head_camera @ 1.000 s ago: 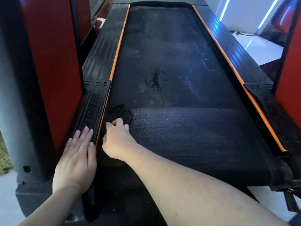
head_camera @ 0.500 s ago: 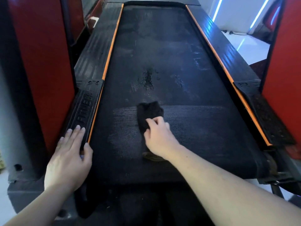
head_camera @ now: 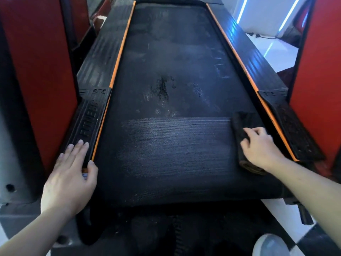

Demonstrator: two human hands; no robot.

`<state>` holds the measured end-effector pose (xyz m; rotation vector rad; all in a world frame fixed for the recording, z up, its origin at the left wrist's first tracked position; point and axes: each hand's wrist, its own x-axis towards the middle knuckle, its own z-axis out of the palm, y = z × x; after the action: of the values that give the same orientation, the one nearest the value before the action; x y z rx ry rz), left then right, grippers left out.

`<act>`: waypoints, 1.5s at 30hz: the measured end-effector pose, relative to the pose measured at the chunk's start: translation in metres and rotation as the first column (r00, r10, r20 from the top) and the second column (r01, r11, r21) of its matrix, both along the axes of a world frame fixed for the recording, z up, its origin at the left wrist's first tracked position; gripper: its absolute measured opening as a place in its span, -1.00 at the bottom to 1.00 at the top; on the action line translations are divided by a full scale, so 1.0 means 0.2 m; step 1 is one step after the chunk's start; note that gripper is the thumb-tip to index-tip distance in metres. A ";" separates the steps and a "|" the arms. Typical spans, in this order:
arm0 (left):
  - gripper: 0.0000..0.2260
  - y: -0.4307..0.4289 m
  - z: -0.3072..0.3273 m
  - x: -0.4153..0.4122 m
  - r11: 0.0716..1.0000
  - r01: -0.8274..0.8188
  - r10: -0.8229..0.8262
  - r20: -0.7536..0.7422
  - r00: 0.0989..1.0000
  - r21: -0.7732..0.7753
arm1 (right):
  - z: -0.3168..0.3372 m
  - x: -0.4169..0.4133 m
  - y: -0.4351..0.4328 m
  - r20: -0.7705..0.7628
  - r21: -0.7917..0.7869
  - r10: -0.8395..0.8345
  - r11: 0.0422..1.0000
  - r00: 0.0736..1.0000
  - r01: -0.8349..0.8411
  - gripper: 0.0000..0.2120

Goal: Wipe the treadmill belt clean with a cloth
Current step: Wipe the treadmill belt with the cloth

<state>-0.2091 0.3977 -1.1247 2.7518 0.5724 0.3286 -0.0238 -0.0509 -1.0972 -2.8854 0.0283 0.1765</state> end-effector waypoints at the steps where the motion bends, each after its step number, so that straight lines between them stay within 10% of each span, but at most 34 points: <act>1: -0.46 0.00 0.00 0.00 1.000 0.007 -0.007 0.000 1.000 0.005 | 0.01 0.01 -0.04 -0.008 -0.015 -0.013 1.000 1.000 0.013 -0.52; 11: -0.43 -0.02 -0.03 0.01 0.987 0.037 -0.040 0.012 0.999 0.154 | 0.04 0.05 -0.09 -0.083 0.007 -0.166 0.986 0.983 0.167 -0.51; 18: -0.57 -0.11 0.08 0.24 0.998 0.031 -0.043 0.202 0.978 0.059 | 0.10 0.10 -0.08 0.232 0.213 -0.013 0.976 0.973 -0.038 -0.63; 24: -0.47 -0.31 -0.03 0.61 0.990 0.129 -0.130 -0.021 0.991 -0.065 | 0.00 0.20 0.01 0.212 0.308 -0.001 0.949 0.977 -0.066 -0.50; 29: -0.47 -0.34 -0.15 0.61 0.987 0.147 -0.156 -0.139 0.978 -0.073 | -0.11 0.19 0.01 0.131 0.076 0.027 0.996 0.991 -0.037 -0.49; 45: -0.48 -0.39 -0.16 0.45 0.982 0.185 -0.186 -0.158 0.970 -0.024 | -0.12 0.06 -0.01 0.114 0.023 0.039 0.999 0.993 -0.042 -0.49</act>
<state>-0.1197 0.3203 -1.1559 2.8121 0.3483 0.0619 -0.0123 -0.0526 -1.1209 -2.8666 -0.0525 0.0192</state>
